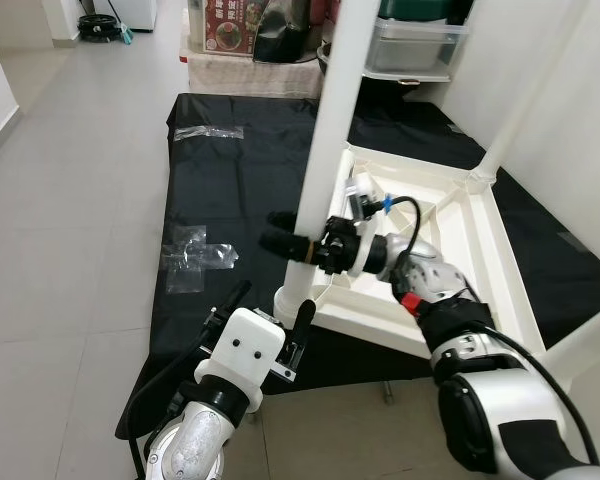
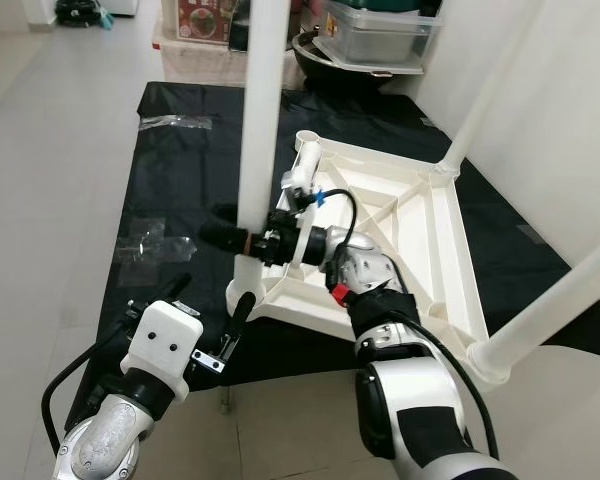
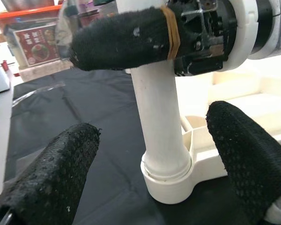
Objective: Building children table
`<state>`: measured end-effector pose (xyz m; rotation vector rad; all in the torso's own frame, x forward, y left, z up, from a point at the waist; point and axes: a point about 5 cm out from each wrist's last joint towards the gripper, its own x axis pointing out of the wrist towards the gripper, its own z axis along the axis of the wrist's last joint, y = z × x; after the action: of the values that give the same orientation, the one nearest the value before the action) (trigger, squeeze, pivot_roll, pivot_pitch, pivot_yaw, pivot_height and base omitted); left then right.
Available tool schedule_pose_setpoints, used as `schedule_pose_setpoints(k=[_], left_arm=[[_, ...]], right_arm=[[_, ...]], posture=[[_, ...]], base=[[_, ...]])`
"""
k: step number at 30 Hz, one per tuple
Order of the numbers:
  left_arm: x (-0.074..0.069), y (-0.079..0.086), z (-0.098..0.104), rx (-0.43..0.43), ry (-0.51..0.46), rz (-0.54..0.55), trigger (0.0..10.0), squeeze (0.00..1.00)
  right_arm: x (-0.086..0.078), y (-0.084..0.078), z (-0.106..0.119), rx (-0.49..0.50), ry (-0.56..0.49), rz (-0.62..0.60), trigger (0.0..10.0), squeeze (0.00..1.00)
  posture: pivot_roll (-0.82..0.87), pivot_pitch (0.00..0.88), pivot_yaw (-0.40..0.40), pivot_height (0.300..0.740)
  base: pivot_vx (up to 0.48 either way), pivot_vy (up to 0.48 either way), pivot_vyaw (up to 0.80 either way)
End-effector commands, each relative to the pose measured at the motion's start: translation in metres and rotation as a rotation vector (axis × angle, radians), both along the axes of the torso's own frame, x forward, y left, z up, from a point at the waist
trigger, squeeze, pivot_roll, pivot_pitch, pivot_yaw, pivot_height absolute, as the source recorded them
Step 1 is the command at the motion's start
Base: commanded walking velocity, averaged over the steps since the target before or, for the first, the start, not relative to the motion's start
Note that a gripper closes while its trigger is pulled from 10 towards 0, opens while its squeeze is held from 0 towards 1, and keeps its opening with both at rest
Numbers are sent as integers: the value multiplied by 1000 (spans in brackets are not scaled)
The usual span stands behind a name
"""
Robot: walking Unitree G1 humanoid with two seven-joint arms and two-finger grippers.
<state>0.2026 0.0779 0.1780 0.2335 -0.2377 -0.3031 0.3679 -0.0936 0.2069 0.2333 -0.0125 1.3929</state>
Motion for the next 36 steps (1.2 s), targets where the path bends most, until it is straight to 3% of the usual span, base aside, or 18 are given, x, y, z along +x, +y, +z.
schedule_pose_setpoints(k=[1,9,11,12,13,14,15,16,17,18,20,24,25,28,29,30,35,36], left_arm=[[0,0,-1,2,8,2,10000,0],[0,-1,-2,0,9,1,10000,0],[0,-1,-2,2,9,-1,10000,0],[0,-1,-2,2,9,-1,10000,0],[0,-1,-2,1,9,-3,10000,0],[0,-1,-2,1,9,-3,10000,0],[0,-1,-2,1,10,-4,10000,0],[0,-1,-2,1,10,-4,10000,0],[0,-2,-3,1,9,-5,10000,0],[0,-2,-3,1,9,-5,10000,0],[1,-1,-3,3,9,-4,10000,0],[1,-1,-2,3,9,-4,10000,0],[1,-1,-2,3,9,-4,10000,0],[1,-1,-2,3,9,-4,10000,0],[0,-1,-2,3,10,-4,10000,0],[0,-1,-2,2,10,-4,10000,0],[0,-1,-2,2,11,-4,10000,0],[1,-1,-2,1,11,-4,10000,0]], right_arm=[[1,4,1,-15,-9,5,0,0],[26,-9,9,-59,-85,-489,0,0],[38,-22,5,-140,-68,-829,0,0],[38,-22,5,-140,-68,-829,0,0],[42,-31,2,-174,-33,-1042,0,0],[42,-31,2,-174,-33,-1042,0,0],[43,-41,-2,-202,-21,-1230,0,0],[43,-41,-2,-202,-21,-1230,0,0],[41,-50,-6,-219,4,-1398,0,0],[41,-50,-6,-219,4,-1398,0,0],[31,-56,-19,-209,98,-1617,0,0],[23,-50,-30,-195,170,-1700,0,0],[23,-48,-31,-192,171,-1699,2941,0],[25,-44,-30,-157,178,-1667,2941,0],[29,-38,-18,-74,125,-1614,10000,0],[30,-36,-11,-43,80,-1599,10000,1000],[32,-39,-3,-28,29,-1605,10000,1000],[34,-41,3,-12,-10,-1586,10000,0]], posture=[[121,82,-127,740],[114,82,-124,740],[111,80,-123,740],[111,80,-123,740],[110,80,-124,740],[110,80,-124,740],[110,79,-120,740],[110,79,-120,740],[109,78,-120,740],[109,78,-120,740],[113,81,-122,740],[112,81,-123,740],[112,81,-123,740],[111,82,-125,740],[108,82,-123,740],[108,82,-125,740],[105,83,-124,740],[109,84,-125,740]], base=[[0,0,0],[0,0,0],[0,0,0],[0,0,0],[0,0,0],[0,0,0],[0,0,0],[0,0,0],[0,0,0],[0,0,0],[0,0,0],[0,0,0],[0,0,0],[0,0,0],[0,0,0],[0,0,0],[0,0,0],[0,0,0]])
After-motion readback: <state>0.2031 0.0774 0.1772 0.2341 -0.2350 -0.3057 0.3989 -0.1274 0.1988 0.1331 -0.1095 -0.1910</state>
